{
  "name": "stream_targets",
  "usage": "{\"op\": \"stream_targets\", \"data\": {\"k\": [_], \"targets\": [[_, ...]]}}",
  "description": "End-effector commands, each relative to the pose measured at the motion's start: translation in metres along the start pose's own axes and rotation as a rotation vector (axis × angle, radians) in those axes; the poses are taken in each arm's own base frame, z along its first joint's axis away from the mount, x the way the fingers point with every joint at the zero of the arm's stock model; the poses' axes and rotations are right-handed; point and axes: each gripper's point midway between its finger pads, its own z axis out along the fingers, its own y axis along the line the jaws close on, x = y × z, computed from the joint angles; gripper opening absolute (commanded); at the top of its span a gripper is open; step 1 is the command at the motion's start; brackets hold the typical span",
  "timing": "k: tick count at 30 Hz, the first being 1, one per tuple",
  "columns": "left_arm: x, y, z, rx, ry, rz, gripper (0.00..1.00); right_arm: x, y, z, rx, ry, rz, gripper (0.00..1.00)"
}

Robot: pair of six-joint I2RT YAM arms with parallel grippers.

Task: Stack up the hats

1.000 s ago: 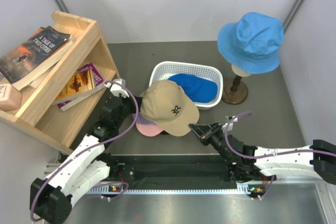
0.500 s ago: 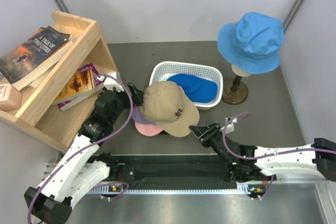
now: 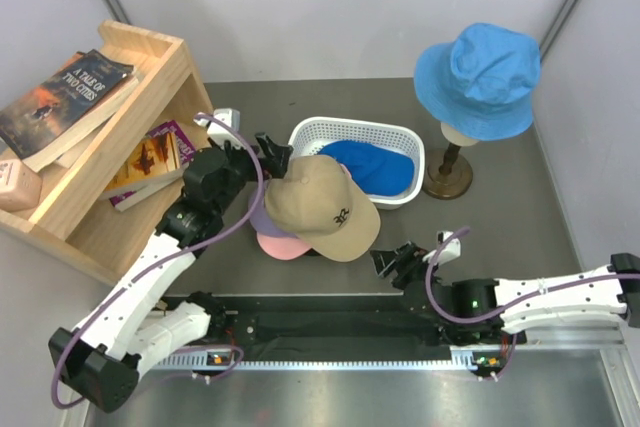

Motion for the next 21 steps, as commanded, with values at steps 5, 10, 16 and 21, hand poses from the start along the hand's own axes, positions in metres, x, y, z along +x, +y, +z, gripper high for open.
{"op": "stream_targets", "data": {"k": [5, 10, 16, 21], "targets": [[0.000, -0.057, 0.028, 0.170, 0.011, 0.090, 0.93, -0.084, 0.042, -0.018, 0.048, -0.252, -0.383, 0.81], [0.050, -0.038, 0.046, 0.106, 0.152, 0.126, 0.94, -0.122, 0.083, -0.015, 0.030, -0.275, -0.548, 0.86], [0.078, -0.015, 0.047, 0.030, 0.205, 0.135, 0.95, -0.164, 0.128, 0.050, -0.117, -0.209, -0.634, 0.87], [0.086, -0.003, 0.041, -0.007, 0.219, 0.157, 0.95, -0.177, 0.148, 0.124, -0.090, -0.095, -0.668, 0.86]]}}
